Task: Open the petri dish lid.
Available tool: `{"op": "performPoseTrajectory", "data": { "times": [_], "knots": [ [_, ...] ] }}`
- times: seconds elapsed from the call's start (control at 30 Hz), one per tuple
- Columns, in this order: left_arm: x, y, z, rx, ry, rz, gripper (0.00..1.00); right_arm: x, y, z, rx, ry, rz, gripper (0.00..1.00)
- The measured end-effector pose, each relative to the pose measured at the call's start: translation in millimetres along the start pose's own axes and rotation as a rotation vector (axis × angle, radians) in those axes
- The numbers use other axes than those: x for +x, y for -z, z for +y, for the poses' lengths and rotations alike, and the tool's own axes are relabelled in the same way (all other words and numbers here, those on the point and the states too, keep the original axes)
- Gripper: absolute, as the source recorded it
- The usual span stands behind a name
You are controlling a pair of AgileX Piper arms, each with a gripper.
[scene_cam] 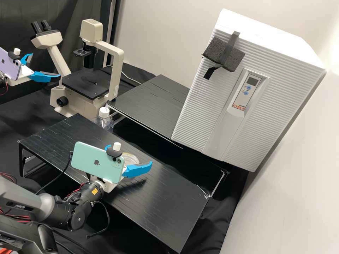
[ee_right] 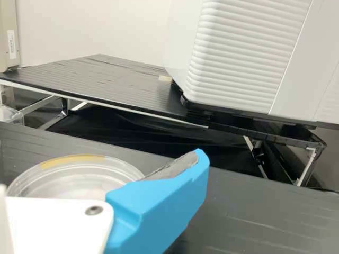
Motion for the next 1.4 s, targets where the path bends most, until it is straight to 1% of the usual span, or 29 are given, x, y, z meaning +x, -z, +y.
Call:
{"op": "performPoseTrajectory", "data": {
  "times": [0.1,0.2,0.37,0.57,0.6,1.0,1.23,1.4],
  "knots": [
    [0,0,0.0,0.0,0.0,0.0,1.0,0,-3,-1,-0.006,0.018,-0.007,1.0],
    [0,0,0.0,0.0,0.0,0.0,1.0,0,-5,-1,0.0,0.028,-0.001,1.0],
    [0,0,0.0,0.0,0.0,0.0,1.0,-1,-6,-1,-0.008,0.035,0.001,1.0],
    [0,0,0.0,0.0,0.0,0.0,1.0,1,-7,-4,0.008,0.052,0.005,1.0],
    [0,0,0.0,0.0,0.0,0.0,1.0,1,-7,-4,0.012,0.053,0.008,0.0],
    [0,0,0.0,0.0,0.0,0.0,1.0,5,-10,-6,0.057,0.055,0.025,0.0],
    [0,0,0.0,0.0,0.0,0.0,1.0,6,-11,-5,0.072,0.048,0.033,0.0],
    [0,0,0.0,0.0,0.0,0.0,1.0,6,-11,-6,0.074,0.049,0.033,0.0]
  ]
}}
